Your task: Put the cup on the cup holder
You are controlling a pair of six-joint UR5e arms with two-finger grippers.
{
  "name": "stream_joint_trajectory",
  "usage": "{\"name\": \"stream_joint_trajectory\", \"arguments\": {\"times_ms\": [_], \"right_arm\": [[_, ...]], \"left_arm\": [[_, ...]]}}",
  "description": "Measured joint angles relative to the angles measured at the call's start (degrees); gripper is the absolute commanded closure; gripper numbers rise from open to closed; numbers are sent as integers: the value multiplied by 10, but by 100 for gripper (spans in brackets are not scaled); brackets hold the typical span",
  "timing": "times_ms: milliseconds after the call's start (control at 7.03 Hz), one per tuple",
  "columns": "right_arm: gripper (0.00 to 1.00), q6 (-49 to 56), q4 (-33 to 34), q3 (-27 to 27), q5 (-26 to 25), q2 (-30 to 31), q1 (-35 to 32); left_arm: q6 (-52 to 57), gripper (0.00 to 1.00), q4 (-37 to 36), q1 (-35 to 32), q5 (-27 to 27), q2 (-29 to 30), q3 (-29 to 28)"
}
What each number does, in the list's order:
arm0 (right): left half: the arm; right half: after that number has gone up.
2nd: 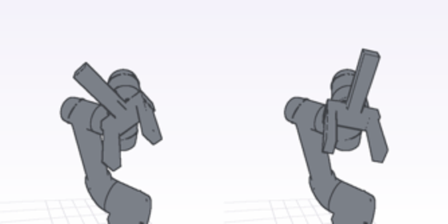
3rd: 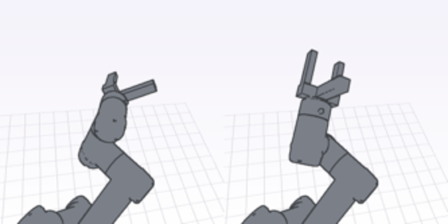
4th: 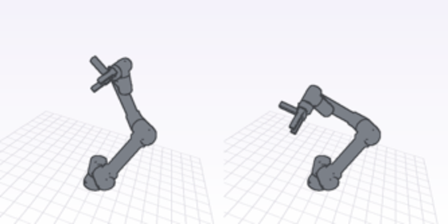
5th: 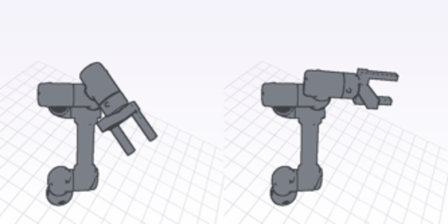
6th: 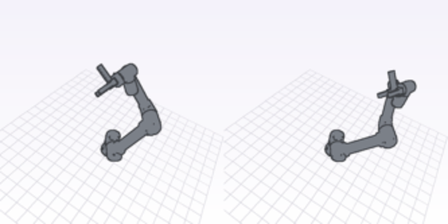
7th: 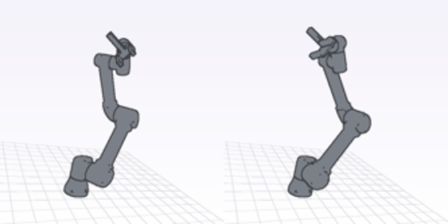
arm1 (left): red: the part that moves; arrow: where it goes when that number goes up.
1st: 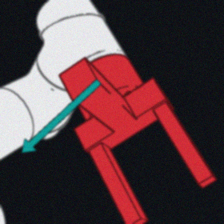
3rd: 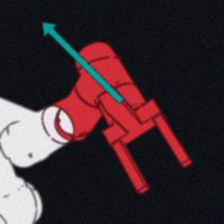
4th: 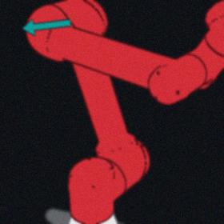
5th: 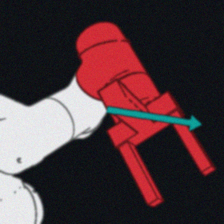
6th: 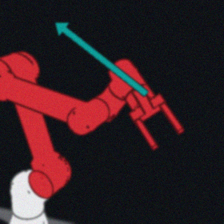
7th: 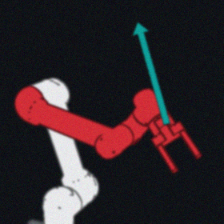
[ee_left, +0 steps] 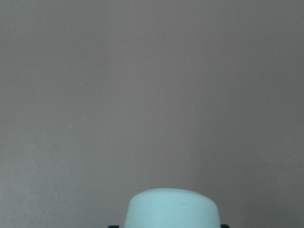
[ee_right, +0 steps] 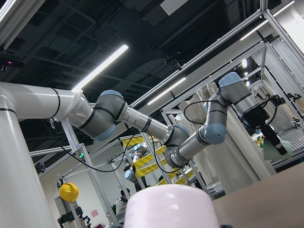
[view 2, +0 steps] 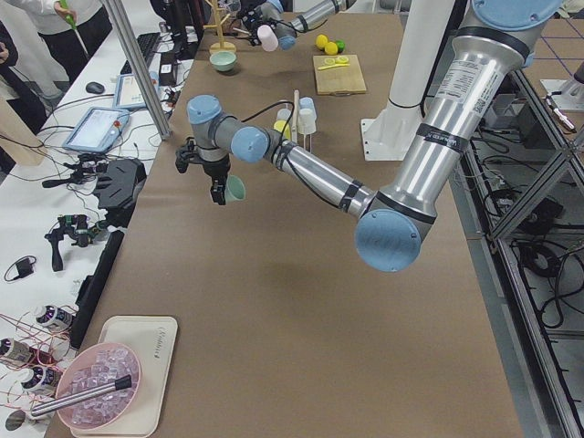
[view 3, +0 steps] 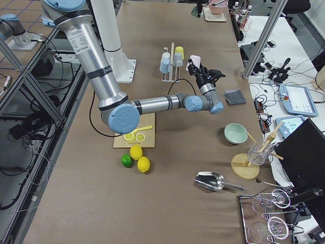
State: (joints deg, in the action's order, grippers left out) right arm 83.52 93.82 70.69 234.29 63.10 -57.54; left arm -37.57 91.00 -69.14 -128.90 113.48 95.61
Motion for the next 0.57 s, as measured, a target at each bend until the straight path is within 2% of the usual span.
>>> {"name": "stream_joint_trajectory", "arguments": {"times_ms": [569], "right_arm": [[80, 102, 1, -35, 60, -61, 61]], "left_arm": [[-194, 79, 328, -2, 124, 2, 3]]}}
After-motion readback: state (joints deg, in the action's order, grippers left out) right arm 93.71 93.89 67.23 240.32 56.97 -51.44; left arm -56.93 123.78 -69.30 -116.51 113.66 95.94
